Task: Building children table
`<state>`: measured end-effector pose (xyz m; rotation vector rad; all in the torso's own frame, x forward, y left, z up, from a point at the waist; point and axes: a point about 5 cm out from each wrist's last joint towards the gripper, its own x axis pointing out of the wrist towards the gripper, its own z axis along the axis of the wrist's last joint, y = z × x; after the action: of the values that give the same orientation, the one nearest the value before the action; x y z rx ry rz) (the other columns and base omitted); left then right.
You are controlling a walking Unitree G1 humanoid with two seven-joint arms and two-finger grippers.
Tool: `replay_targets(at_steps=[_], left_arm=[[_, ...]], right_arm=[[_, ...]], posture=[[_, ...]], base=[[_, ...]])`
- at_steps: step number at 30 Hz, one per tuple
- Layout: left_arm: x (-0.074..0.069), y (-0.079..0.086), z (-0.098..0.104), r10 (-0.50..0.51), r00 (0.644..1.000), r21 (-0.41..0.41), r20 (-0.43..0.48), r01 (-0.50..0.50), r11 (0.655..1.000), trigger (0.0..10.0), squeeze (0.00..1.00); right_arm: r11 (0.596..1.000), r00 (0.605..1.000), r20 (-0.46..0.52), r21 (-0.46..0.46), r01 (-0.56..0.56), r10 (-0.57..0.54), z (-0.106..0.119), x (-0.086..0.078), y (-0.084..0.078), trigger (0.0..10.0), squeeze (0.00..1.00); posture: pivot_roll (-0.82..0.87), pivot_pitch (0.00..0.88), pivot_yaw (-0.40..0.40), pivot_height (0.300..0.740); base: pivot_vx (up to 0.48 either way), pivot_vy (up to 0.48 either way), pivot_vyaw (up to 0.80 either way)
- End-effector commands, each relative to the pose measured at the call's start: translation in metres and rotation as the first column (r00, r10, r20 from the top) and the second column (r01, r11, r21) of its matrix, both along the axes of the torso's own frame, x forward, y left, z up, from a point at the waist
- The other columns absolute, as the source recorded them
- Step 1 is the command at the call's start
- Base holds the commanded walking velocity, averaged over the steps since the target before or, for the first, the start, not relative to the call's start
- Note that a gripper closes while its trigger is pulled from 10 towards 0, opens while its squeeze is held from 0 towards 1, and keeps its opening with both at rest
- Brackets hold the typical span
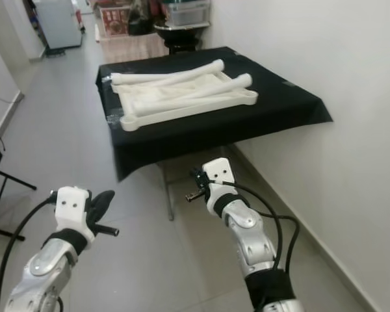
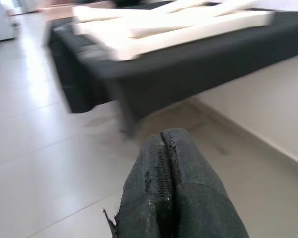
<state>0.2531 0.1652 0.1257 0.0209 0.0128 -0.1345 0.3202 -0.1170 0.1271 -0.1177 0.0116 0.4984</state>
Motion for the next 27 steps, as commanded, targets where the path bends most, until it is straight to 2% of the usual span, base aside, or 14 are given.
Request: replay_targets(at_steps=[1, 11, 27], left_arm=[[0.0002, -0.0002, -0.0002, -0.001, 1.000, -0.001, 0.001, 0.001, 1.000, 10.0, 0.00], [-0.0002, -0.0014, -0.0001, -0.016, 1.000, 0.006, 0.005, 0.016, 1.000, 10.0, 0.00], [-0.0001, -0.0011, 0.0006, -0.017, 1.000, -0.009, 0.005, 0.017, 1.000, 10.0, 0.00]], right_arm=[[1.000, 1.000, 0.004, -0.009, 0.008, -0.008, 0.0010, 0.0003, -0.0047, 10.0, 0.00], [1.000, 1.000, 0.002, -0.008, 0.005, -0.005, -0.0001, -0.0003, -0.0040, 10.0, 0.00], [1.000, 1.000, 0.003, -0.007, 0.004, -0.004, 0.0010, -0.0001, -0.0036, 10.0, 0.00]], posture=[[-0.06, 0.000, 0.007, 0.740], [-0.06, 0.000, 0.013, 0.740], [-0.06, 0.003, 0.012, 0.740]], base=[[0.000, 0.000, 0.00], [0.000, 0.000, 0.00], [0.000, -0.468, 0.00]])
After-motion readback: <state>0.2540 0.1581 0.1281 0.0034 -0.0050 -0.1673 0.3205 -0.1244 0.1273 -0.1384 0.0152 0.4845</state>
